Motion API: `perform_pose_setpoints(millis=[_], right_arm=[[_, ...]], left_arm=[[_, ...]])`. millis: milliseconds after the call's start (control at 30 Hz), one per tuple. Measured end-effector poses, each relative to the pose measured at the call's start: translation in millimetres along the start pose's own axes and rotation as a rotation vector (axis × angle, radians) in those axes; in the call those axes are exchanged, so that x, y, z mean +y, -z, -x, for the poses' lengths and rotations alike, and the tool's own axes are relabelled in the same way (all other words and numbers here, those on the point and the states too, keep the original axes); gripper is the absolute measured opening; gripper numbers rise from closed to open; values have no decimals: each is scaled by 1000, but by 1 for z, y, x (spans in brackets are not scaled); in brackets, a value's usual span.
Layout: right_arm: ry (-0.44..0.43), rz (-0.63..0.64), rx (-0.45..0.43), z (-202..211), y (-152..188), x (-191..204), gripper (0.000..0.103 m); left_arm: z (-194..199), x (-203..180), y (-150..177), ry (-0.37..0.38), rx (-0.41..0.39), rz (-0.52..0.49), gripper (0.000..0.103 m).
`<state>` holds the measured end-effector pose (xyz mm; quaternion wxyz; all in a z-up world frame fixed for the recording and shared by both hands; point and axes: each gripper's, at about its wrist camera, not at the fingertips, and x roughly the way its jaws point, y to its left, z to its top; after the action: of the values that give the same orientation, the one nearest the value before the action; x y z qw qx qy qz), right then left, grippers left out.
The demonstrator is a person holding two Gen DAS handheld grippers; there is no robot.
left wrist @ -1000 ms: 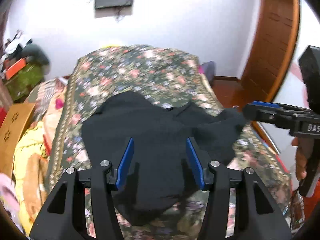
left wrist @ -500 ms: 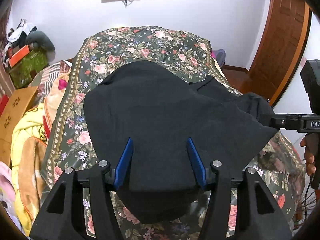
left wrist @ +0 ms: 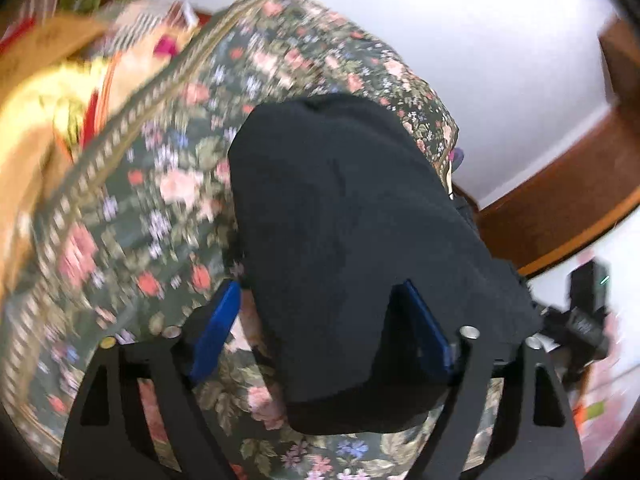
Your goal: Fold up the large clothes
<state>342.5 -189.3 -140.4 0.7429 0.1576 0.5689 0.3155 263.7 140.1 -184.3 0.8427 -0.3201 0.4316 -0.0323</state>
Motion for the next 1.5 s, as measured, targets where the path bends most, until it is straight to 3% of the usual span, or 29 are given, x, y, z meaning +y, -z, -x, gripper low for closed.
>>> perform_pose_setpoints(millis=[133,233,500,533,567,667,800,1000,1200,1500], right_arm=[[-61,-51,37,-14,-9,-10,77],[-47,-27,35,-23,-15,-5,77],[-31,19,15,-33,-23,5,77],[-35,13,13,-32,-22,3,72],[-34,11,14,-31,-23,3,60],[-89,-6,15,-24,-24,3,39],[-138,3,9,-16,-28,20,27],[-129,96,-21,-13,-36,63,24],[-167,197,-100,-15,-61,119,24],[-208,294,-134,-75,-103,183,24]], left_arm=[[-15,16,-1,81,47,123,94],[-30,21,-5,146,83,189,96],[-52,9,-14,151,106,173,103],[-52,11,-14,153,108,176,103],[-51,11,-15,154,110,175,102],[-44,4,-18,133,108,126,93],[-28,-8,-20,112,91,52,81],[20,-19,-38,103,-38,3,73],[74,-11,-81,124,-178,-32,72],[106,40,-151,114,-272,-45,72]])
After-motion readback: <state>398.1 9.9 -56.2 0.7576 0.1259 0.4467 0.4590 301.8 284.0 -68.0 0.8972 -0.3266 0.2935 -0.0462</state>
